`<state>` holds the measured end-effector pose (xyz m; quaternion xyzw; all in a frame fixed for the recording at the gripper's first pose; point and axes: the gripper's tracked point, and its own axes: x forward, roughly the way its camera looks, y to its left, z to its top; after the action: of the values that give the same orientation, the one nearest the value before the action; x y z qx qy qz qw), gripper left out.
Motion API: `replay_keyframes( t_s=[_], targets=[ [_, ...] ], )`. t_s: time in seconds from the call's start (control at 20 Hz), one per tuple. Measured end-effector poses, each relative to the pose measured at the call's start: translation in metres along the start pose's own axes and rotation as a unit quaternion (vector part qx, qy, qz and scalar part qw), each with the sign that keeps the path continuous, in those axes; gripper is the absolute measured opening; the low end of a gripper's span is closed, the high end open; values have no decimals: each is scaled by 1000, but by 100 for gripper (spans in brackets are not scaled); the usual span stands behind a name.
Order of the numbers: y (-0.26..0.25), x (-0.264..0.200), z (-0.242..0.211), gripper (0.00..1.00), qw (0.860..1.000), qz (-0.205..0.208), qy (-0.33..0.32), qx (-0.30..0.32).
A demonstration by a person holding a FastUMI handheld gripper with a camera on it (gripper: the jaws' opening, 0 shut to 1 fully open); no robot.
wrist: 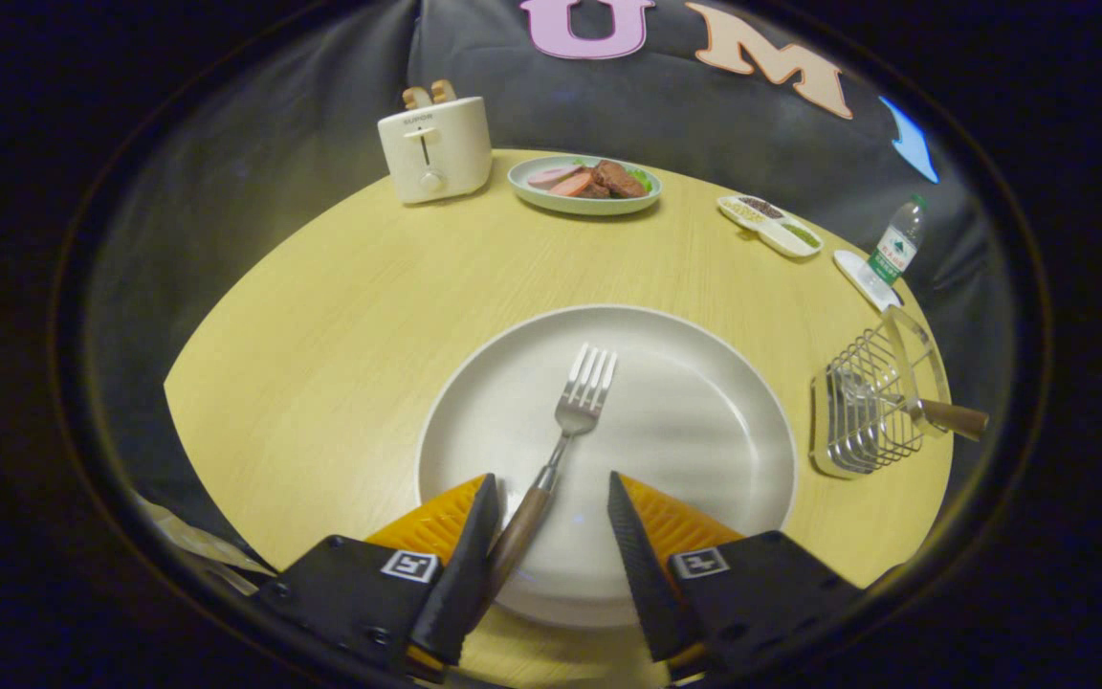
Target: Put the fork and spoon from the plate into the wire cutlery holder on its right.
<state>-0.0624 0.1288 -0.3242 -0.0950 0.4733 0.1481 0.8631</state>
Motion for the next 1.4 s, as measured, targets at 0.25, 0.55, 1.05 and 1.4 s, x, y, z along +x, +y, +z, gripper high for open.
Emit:
replay_keyframes(
  t_s=[0.25,0.55,1.05,1.4],
  targets=[
    [1,7,-1,26,1000,2,13,10],
    [-5,4,-2,12,999,1,31,11],
    [-19,-17,13,7,999,9,42,16],
    [-34,-34,25,7,999,0,36,10]
  ],
)
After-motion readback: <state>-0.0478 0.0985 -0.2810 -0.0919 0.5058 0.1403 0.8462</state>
